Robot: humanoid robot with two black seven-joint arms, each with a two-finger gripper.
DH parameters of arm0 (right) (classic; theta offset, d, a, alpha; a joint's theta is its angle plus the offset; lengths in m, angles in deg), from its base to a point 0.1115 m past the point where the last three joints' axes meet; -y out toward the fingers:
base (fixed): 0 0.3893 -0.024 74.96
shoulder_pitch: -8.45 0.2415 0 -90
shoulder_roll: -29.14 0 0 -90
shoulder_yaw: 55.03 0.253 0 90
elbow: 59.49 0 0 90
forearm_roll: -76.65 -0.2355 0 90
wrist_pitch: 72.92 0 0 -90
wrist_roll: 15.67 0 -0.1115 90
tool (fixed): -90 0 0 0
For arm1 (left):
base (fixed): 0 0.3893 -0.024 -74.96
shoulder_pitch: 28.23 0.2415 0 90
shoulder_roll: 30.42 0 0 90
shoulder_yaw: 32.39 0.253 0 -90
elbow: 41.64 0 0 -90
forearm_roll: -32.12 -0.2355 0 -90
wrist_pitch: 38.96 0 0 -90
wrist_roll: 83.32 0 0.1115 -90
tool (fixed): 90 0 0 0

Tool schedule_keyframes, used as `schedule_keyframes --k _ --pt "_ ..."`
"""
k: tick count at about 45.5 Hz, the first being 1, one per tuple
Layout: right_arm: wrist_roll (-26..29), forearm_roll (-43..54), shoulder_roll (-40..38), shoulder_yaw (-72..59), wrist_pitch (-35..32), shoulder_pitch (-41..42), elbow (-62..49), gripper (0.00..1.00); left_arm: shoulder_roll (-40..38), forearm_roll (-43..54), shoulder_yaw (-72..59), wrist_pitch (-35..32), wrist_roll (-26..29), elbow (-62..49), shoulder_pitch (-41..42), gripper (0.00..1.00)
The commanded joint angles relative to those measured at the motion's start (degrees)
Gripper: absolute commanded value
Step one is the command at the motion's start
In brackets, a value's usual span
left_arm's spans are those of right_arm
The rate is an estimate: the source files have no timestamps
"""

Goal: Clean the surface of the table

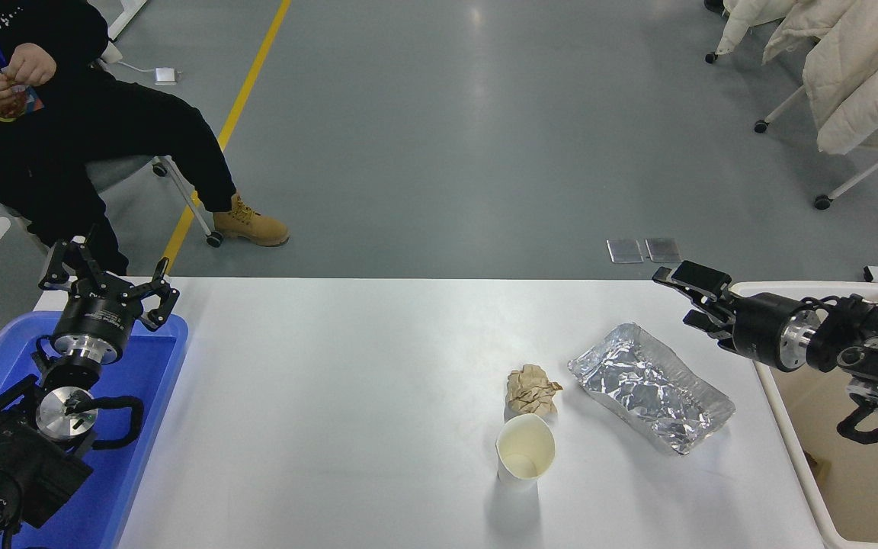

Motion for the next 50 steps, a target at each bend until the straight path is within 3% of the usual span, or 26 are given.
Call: schedule_keyframes --k 1,34,50 --pt "0.0 0.0 -0.9 0.0 -0.2 0.9 0.0 1.0 0.0 0.0 0.0 0.0 0.0 0.0 0.0 1.0" --pt "0.0 -0.2 -0.9 0.5 -0.2 0.8 0.0 1.0 -0.1 -0.7 1.1 -0.2 0.7 0.0 0.0 1.0" --pt "0.0 -0.3 -1.8 0.7 -0.2 1.0 0.0 1.0 2.2 -0.9 10.2 -0.3 0.7 0.4 -0.7 1.0"
